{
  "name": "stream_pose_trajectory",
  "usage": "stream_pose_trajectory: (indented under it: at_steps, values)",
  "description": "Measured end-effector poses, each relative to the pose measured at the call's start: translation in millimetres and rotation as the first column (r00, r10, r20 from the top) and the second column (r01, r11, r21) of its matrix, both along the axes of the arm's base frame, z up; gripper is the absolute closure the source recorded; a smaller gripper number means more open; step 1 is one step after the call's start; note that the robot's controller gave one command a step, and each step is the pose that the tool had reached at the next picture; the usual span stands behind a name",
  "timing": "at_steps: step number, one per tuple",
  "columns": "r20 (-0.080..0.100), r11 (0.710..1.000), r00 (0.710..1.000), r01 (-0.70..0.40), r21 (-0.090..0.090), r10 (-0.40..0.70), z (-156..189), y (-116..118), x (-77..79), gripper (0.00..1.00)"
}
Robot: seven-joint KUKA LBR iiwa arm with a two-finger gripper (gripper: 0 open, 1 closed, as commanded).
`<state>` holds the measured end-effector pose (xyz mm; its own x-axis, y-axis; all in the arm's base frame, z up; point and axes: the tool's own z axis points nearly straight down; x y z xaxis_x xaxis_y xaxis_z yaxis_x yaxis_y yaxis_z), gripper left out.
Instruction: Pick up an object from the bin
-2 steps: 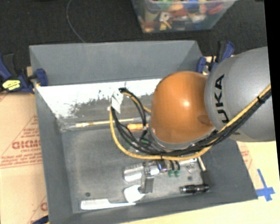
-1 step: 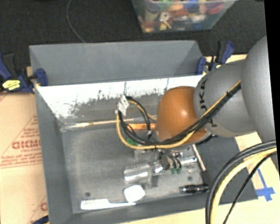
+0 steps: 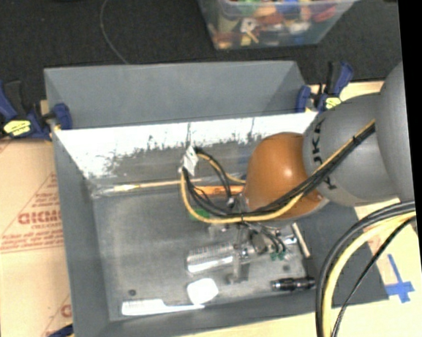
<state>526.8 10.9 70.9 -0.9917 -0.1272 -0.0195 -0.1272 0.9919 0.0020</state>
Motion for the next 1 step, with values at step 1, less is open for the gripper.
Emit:
stream_pose_trajectory:
  at_steps: [1]
  values:
    - [-0.001,0.998,0.998,0.07,-0.002,-0.07,-5.8,11.4,2.3,0.0]
